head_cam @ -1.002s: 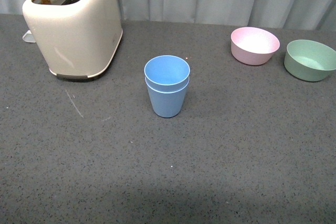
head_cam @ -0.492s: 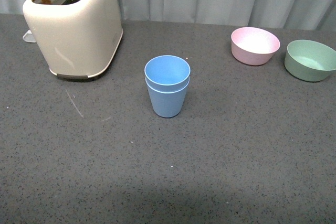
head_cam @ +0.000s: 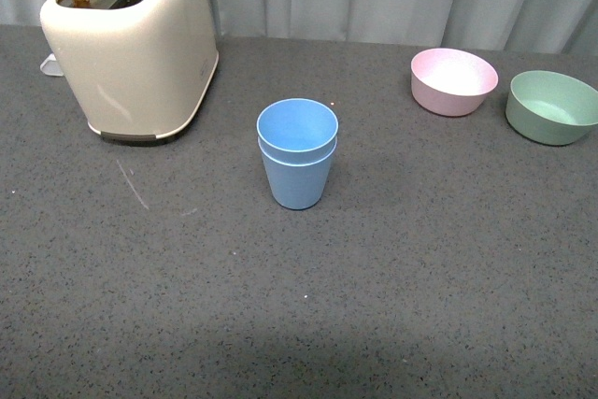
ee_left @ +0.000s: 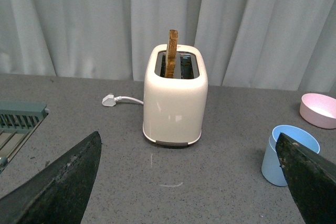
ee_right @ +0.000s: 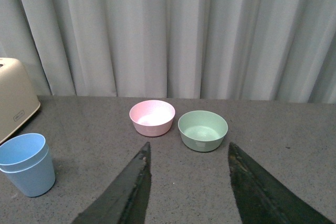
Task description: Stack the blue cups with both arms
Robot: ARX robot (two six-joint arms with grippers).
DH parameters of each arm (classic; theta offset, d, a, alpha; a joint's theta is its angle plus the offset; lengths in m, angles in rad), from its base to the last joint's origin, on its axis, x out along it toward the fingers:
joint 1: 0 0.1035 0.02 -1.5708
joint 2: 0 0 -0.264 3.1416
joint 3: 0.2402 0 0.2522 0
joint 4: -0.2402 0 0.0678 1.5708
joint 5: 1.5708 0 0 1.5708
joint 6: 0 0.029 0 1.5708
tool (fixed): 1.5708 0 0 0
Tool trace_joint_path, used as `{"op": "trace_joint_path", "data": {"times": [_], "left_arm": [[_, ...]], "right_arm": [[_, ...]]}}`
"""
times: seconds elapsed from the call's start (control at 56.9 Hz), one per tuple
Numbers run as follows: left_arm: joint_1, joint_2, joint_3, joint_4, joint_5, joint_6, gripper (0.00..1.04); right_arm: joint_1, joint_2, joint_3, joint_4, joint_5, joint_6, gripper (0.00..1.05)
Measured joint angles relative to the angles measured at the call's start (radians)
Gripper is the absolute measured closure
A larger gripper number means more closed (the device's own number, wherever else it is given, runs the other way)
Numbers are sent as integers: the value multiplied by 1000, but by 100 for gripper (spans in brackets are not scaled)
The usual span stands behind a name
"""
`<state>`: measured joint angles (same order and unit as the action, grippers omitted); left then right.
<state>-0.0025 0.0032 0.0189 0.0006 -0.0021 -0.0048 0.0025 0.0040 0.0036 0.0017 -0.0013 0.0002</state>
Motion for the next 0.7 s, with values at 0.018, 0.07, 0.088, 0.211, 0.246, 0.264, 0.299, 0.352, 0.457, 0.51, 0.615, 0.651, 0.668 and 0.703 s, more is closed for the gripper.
{"op": "trace_joint_path", "data": {"times": [0.018,0.07,0.088,0.211,0.246,0.264,0.299,0.352,0.457,0.51,0.615,0.651,0.668,0.703], "left_arm": [[0,0,0,0,0,0,7],[0,0,0,0,0,0,7],[0,0,0,0,0,0,7],[0,0,0,0,0,0,7],[0,0,0,0,0,0,7],[0,0,0,0,0,0,7],[0,0,0,0,0,0,7],[0,0,0,0,0,0,7],[0,0,0,0,0,0,7],[0,0,0,0,0,0,7],[0,0,0,0,0,0,7],[0,0,0,0,0,0,7],[0,0,0,0,0,0,7],[0,0,0,0,0,0,7]], "right_arm": [[0,0,0,0,0,0,56],[0,0,0,0,0,0,42],[0,0,0,0,0,0,38],[0,0,0,0,0,0,15],[0,0,0,0,0,0,9],[0,0,0,0,0,0,8],[0,0,0,0,0,1,9],[0,0,0,0,0,0,10],[0,0,0,0,0,0,10],[0,0,0,0,0,0,10],[0,0,0,0,0,0,10],[0,0,0,0,0,0,10],[0,0,0,0,0,0,10],[0,0,0,0,0,0,10]]}}
